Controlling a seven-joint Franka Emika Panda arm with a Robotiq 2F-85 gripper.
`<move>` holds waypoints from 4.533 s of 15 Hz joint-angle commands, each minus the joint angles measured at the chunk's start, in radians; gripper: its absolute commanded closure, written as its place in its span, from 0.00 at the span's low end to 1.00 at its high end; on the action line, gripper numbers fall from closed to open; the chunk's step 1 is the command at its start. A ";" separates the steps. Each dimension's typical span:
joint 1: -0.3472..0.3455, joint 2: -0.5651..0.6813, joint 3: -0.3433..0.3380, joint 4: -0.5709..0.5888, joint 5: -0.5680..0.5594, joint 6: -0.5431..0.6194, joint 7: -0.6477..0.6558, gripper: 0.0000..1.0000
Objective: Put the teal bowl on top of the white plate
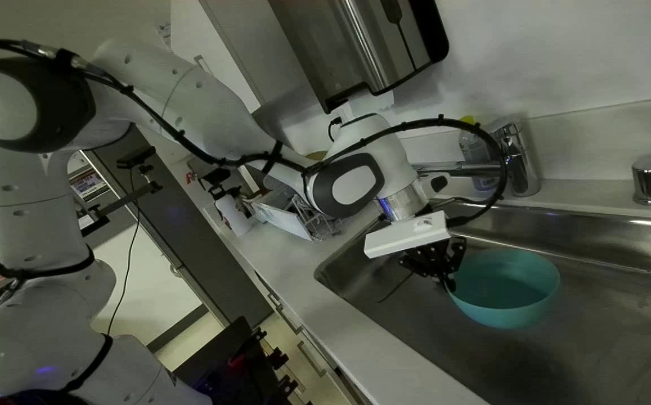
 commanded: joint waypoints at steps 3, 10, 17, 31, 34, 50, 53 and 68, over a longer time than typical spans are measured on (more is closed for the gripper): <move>0.065 -0.268 -0.038 -0.276 -0.157 0.223 -0.038 0.99; 0.112 -0.638 -0.068 -0.590 -0.326 0.345 -0.161 0.99; 0.341 -0.883 -0.120 -0.699 -0.183 0.285 -0.525 0.99; 0.621 -0.936 -0.204 -0.703 -0.031 0.281 -0.758 0.99; 0.798 -0.967 -0.254 -0.700 0.117 0.286 -0.921 0.99; 1.461 -0.752 -0.583 -0.381 0.548 0.226 -1.516 0.99; 1.569 -0.670 -0.661 -0.305 0.630 0.191 -1.607 0.99; 1.421 -0.234 -0.508 0.049 0.899 0.060 -1.785 0.99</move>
